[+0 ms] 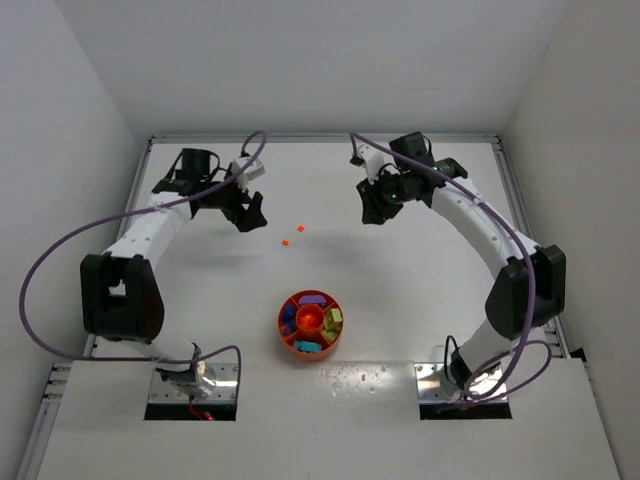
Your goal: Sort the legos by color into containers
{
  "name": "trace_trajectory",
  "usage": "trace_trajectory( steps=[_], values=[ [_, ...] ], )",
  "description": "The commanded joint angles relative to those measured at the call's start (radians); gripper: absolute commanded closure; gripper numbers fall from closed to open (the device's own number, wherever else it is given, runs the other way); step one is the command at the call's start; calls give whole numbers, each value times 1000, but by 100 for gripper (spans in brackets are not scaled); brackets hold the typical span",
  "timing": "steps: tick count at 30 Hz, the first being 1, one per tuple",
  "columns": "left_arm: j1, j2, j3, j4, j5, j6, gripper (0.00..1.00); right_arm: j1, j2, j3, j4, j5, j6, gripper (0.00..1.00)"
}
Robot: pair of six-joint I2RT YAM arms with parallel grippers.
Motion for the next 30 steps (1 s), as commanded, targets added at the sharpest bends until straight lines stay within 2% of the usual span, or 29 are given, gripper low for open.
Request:
trace_trajectory(
  steps=[1, 2, 3, 5, 7, 9, 11, 14, 16, 18, 23, 28, 30],
  values=[
    [-67, 115, 119, -11, -3, 171, 16, -55, 59, 78, -11, -30, -42, 66],
    [-78, 151, 156, -32, -17, 197, 19, -69, 91, 93, -20, -61, -42, 66],
    [-89, 188, 197, -49, -17, 207, 29, -96, 108, 124, -20, -73, -57, 66],
    [-99, 306, 338, -116, -3, 256, 36, -121, 142, 153, -20, -101, -67, 66],
    [-122, 383, 464, -271, 6, 414, 43, -155, 197, 193, -20, -123, -67, 66],
    [-122, 482, 533, -395, 6, 566, 47, -173, 241, 246, -41, -135, -55, 65],
    [-132, 539, 621, -457, 6, 647, 51, -189, 300, 299, -56, -159, -54, 65],
    [-141, 624, 697, -591, -14, 835, 54, -216, 320, 308, -50, -159, -36, 65],
    [-152, 635, 698, -637, -44, 969, 54, -239, 320, 308, -49, -159, -36, 64],
    [-161, 615, 612, -631, -69, 1078, 53, -250, 332, 322, -49, -181, -36, 62],
    [-182, 556, 482, -573, -92, 1247, 51, -270, 370, 340, -85, -181, -36, 61],
    [-215, 533, 425, -545, -121, 1271, 50, -292, 403, 349, -103, -204, -47, 61],
    [-233, 544, 425, -536, -121, 1228, 50, -292, 403, 349, -103, -204, -47, 61]
  ],
)
